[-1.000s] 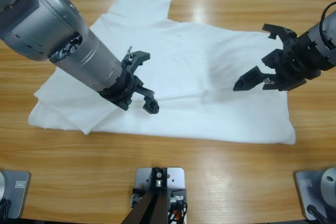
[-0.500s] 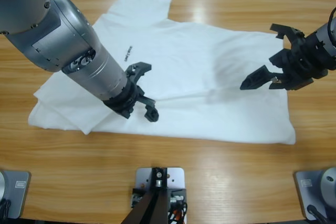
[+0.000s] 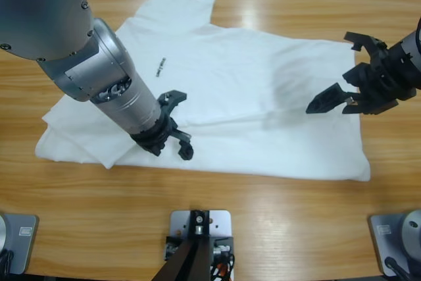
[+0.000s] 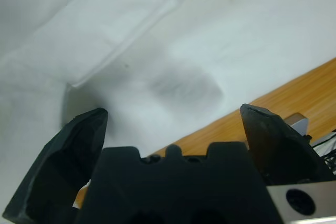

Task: Fold clothes

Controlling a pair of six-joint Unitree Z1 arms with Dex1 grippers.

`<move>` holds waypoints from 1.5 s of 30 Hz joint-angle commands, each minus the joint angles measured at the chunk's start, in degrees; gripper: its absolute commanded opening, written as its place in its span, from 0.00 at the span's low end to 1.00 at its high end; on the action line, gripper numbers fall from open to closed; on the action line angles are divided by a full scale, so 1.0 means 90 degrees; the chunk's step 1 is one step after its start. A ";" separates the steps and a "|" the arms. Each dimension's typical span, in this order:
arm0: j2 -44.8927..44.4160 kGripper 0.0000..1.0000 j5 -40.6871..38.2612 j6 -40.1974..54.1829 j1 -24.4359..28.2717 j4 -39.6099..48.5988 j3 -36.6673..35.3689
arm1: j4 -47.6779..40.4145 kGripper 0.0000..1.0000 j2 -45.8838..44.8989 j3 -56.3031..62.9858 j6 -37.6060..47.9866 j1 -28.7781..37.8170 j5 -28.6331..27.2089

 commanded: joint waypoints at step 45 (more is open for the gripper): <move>0.0944 0.97 0.0861 0.0182 0.0731 0.0031 -0.1109 | 0.0340 1.00 -0.0318 0.0173 -0.0332 -0.0357 -0.0030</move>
